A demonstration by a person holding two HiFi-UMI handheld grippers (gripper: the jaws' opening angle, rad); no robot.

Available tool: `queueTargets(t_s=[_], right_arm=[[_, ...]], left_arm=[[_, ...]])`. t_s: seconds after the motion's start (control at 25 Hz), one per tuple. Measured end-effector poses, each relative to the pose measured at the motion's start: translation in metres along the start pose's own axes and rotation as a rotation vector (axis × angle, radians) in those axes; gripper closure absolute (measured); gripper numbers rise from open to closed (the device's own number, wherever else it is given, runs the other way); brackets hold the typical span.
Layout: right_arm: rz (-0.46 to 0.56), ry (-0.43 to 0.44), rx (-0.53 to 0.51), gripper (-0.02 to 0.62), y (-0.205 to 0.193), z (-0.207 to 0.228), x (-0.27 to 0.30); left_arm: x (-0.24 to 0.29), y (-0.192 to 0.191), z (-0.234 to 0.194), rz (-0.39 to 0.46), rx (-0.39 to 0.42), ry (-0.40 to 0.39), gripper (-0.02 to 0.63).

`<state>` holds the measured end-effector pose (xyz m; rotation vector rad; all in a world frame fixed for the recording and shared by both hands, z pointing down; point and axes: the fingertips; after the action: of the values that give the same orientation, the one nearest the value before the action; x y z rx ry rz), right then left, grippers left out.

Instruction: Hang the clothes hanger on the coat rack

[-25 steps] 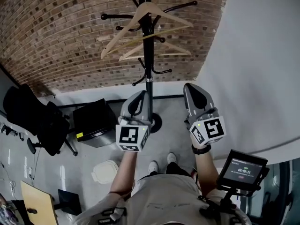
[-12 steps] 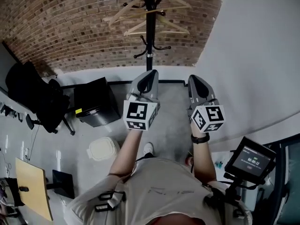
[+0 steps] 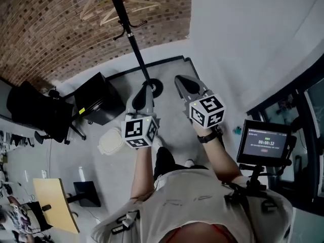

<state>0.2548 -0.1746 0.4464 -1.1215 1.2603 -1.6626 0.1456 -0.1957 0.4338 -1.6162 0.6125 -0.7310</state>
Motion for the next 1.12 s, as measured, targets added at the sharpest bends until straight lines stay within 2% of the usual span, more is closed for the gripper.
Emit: queueTargets(t_s=[0.2, 0.36, 0.56, 0.8, 1.12], right_arm=[[-0.001, 0.025, -0.003, 0.591, 0.006, -0.042, -0.025], [0.041, 0.039, -0.004, 0.591, 0.018, -0.077, -0.026], [0.039, 0.059, -0.101, 0.591, 0.031, -0.138, -0.016], [0.042, 0.078, -0.114, 0.591, 0.031, -0.163, -0.009], [0.089, -0.002, -0.108, 0.591, 0.022, -0.177, -0.008]], left_arm=[[-0.047, 0.006, 0.006, 0.001, -0.012, -0.008, 0.604], [-0.072, 0.017, -0.008, 0.008, 0.013, -0.034, 0.603], [-0.105, 0.028, -0.035, 0.039, -0.003, -0.028, 0.604], [-0.118, 0.025, -0.04, 0.026, 0.023, -0.042, 0.603], [-0.14, 0.014, -0.062, 0.026, 0.052, -0.077, 0.604]])
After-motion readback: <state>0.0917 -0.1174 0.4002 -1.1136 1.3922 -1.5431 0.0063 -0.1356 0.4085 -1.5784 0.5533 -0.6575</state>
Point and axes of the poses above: the fingertips, and each gripper's own axes: x forward along the fingers, z to its right, y out of its top, and after that the axes turned 8 degrees about -z, right-handed
